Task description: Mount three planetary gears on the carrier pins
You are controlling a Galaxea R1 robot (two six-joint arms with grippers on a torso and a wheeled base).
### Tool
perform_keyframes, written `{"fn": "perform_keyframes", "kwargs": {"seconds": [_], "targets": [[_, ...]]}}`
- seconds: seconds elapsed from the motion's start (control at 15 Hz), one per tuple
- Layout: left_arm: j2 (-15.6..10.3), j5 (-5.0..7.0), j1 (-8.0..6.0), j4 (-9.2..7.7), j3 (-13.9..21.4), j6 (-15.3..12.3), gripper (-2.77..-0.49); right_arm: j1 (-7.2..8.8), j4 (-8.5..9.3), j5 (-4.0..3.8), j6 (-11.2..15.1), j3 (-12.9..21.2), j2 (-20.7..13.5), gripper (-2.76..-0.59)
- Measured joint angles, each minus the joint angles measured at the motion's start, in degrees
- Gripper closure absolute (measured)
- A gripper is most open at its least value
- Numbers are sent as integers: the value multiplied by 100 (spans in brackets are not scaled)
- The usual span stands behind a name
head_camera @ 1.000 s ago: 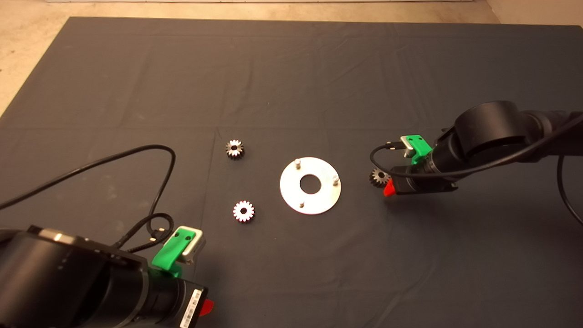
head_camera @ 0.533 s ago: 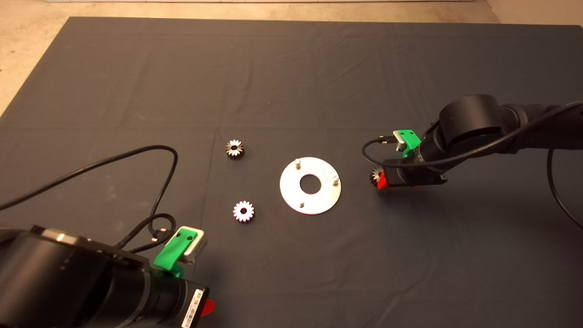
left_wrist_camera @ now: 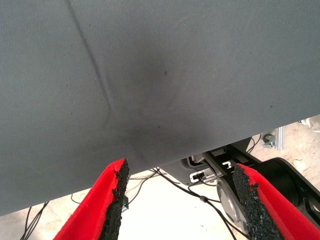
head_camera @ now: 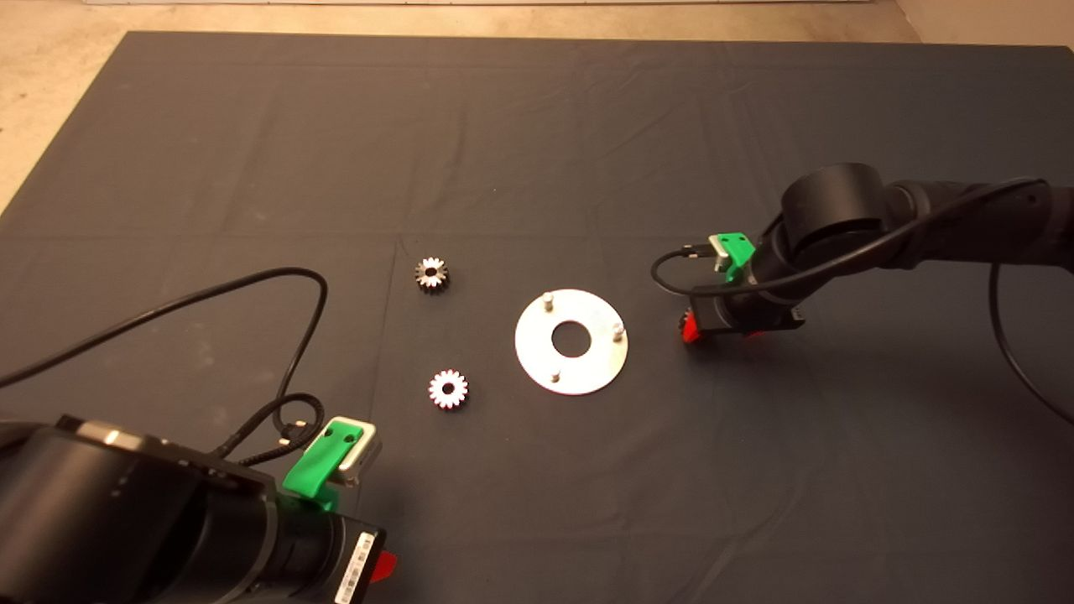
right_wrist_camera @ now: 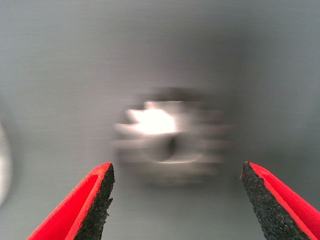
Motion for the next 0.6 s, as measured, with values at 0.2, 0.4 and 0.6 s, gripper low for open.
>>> {"fn": "perform_keyframes", "kwargs": {"seconds": [0.2, 0.4, 0.6], "targets": [[1, 18, 0, 0, 0, 0, -146, 0, 0, 223, 1, -5, 96, -189], [0, 19, 0, -2, 0, 0, -146, 11, 2, 226, 4, -11, 96, -189], [0, 18, 0, 0, 0, 0, -146, 87, 0, 232, 1, -11, 90, -189]]}}
